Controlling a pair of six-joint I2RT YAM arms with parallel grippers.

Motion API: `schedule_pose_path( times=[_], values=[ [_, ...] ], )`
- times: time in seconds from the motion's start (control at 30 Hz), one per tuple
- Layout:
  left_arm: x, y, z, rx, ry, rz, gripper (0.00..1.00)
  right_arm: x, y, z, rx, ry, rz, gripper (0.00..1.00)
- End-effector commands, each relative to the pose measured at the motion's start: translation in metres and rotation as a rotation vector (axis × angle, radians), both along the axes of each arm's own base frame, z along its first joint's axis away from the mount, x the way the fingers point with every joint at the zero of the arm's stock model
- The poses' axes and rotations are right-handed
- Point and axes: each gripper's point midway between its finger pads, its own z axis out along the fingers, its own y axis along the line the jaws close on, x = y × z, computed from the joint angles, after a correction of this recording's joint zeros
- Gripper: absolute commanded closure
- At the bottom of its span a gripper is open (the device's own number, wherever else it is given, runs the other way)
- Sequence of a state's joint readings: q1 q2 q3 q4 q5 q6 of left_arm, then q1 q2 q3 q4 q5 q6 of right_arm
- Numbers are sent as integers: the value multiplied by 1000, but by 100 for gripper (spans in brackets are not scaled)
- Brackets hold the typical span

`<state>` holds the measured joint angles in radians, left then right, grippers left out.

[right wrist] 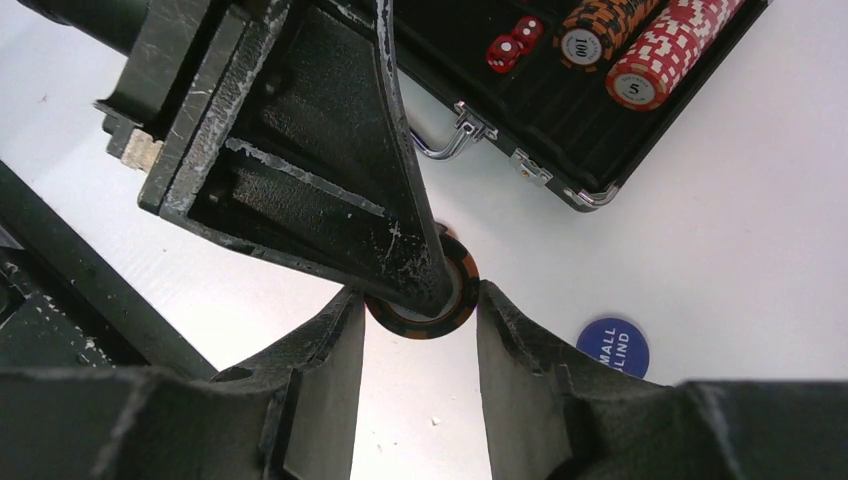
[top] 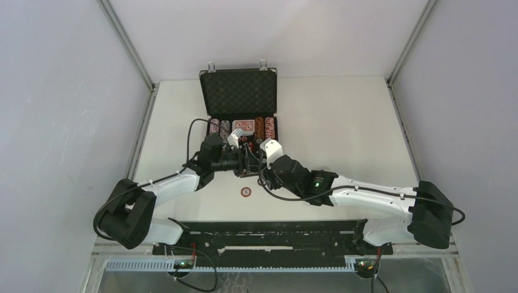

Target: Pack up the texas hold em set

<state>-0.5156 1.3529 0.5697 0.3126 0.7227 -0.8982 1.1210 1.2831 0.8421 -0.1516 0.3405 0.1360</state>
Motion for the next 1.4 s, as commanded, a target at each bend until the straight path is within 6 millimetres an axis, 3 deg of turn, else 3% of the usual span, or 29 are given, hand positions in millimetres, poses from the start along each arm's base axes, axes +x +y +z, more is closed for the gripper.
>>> schedule_pose_path(
  times=[0.0,0.23,0.47,0.67,0.8,0.93,1.1,1.2,1.37],
  values=[
    [6,-12,32,-63,-95,-49,45,4,2,16,58,-32,-11,65],
    [4,-12,33,-65,-93,-53,64,4,2,12,56,-23,-11,65],
    [1,-15,32,-77,-93,-82,99,6,3,7,56,-12,-13,65],
    [1,-18,36,-113,-128,-112,100,8,-1,3,63,2,-23,64],
    [13,-17,37,-110,-193,-85,100,5,-3,7,104,25,9,50],
    [37,-10,41,-97,-291,-50,100,4,-13,15,151,34,18,43],
    [78,21,50,-62,-404,37,100,10,-36,35,251,53,-13,42],
    [92,31,51,-12,-495,6,100,14,-51,46,299,54,-25,42],
    [122,40,46,215,-718,-124,100,24,-63,44,297,60,-52,42]
  ],
)
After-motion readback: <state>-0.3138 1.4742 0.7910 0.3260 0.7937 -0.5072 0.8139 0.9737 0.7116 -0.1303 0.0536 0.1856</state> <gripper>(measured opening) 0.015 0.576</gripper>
